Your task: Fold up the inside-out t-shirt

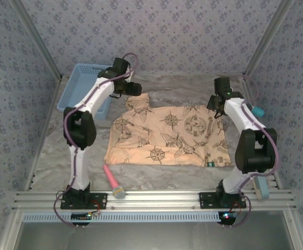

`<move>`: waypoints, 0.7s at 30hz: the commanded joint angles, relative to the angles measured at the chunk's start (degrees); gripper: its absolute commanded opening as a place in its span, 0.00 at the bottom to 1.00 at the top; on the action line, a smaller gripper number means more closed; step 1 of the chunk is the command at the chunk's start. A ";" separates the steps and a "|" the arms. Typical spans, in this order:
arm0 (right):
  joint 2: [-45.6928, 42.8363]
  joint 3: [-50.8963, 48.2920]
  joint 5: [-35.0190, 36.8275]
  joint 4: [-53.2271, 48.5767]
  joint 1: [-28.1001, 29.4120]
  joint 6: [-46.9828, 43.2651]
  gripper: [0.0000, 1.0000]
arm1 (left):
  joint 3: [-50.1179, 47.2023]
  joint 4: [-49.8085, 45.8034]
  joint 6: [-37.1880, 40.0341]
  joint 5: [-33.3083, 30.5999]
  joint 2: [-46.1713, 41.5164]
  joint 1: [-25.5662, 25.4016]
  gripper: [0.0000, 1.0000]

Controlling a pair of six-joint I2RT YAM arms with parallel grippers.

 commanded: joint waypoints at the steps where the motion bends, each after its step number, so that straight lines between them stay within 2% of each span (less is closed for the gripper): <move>1: 4.89 4.60 -2.03 1.11 -1.89 -1.52 0.54 | 6.87 -5.25 0.24 1.45 3.89 0.31 0.78; 4: 9.35 8.50 -2.19 0.14 -2.07 -1.95 0.54 | 10.82 -7.92 0.50 -1.75 8.37 0.32 0.76; 12: 17.46 15.27 -2.89 -2.32 -3.18 -1.65 0.55 | 18.79 -10.69 0.53 -3.27 17.62 2.17 0.78; 15: 19.70 17.48 -3.03 -3.77 -3.71 -1.13 0.56 | 21.82 -12.74 -0.78 -1.41 20.41 3.52 0.76; 21: 24.55 22.25 -2.99 -6.68 -5.12 1.22 0.57 | 19.59 -12.10 -0.48 6.25 21.22 3.40 0.75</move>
